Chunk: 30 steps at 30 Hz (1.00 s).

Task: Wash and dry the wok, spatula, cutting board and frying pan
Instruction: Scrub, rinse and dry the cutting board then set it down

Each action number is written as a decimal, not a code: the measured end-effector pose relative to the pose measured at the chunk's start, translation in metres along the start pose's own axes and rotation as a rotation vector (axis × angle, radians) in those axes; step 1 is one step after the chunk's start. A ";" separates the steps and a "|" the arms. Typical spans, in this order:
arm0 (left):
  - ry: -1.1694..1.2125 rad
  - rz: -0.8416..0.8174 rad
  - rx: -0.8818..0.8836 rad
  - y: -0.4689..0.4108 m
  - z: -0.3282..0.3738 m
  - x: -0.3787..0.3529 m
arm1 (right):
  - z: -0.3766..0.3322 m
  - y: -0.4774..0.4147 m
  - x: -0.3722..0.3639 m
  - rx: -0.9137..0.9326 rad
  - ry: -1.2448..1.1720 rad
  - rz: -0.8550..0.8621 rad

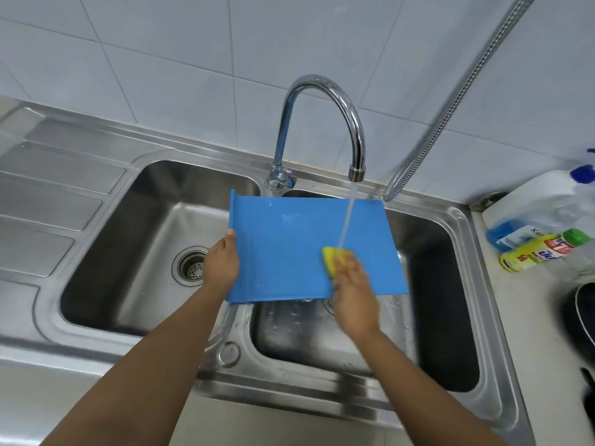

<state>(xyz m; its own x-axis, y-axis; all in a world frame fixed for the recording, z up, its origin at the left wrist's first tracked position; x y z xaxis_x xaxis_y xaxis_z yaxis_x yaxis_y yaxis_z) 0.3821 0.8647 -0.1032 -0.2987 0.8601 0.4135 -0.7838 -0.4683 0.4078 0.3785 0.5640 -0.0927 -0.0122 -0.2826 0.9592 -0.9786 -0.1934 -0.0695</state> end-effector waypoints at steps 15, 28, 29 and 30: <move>-0.107 0.077 -0.018 -0.003 0.003 0.001 | -0.141 0.011 -0.005 0.184 -0.065 -0.034; -0.278 0.009 -0.020 -0.012 0.007 -0.001 | -0.007 -0.031 0.037 -0.234 -0.134 -0.061; -0.271 0.010 -0.017 -0.009 0.008 -0.001 | 0.002 -0.030 0.039 -0.252 -0.108 -0.059; -0.269 0.010 -0.019 -0.007 0.009 -0.002 | 0.013 -0.028 0.041 -0.274 -0.082 -0.062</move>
<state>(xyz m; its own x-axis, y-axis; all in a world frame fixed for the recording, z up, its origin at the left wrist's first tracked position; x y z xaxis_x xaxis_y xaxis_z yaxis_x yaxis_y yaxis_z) 0.3935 0.8648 -0.0994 -0.1530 0.7694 0.6202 -0.7926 -0.4704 0.3880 0.4077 0.5458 -0.0545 0.0549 -0.3553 0.9332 -0.9961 0.0455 0.0759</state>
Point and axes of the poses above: each hand's wrist, its own y-axis away from the middle knuckle, its own x-axis out of the back of the hand, z = x × y, the point moved 10 cm from there along -y, towards the middle knuckle, and after that the axes turned 3 degrees about x, right-handed, at the moved point
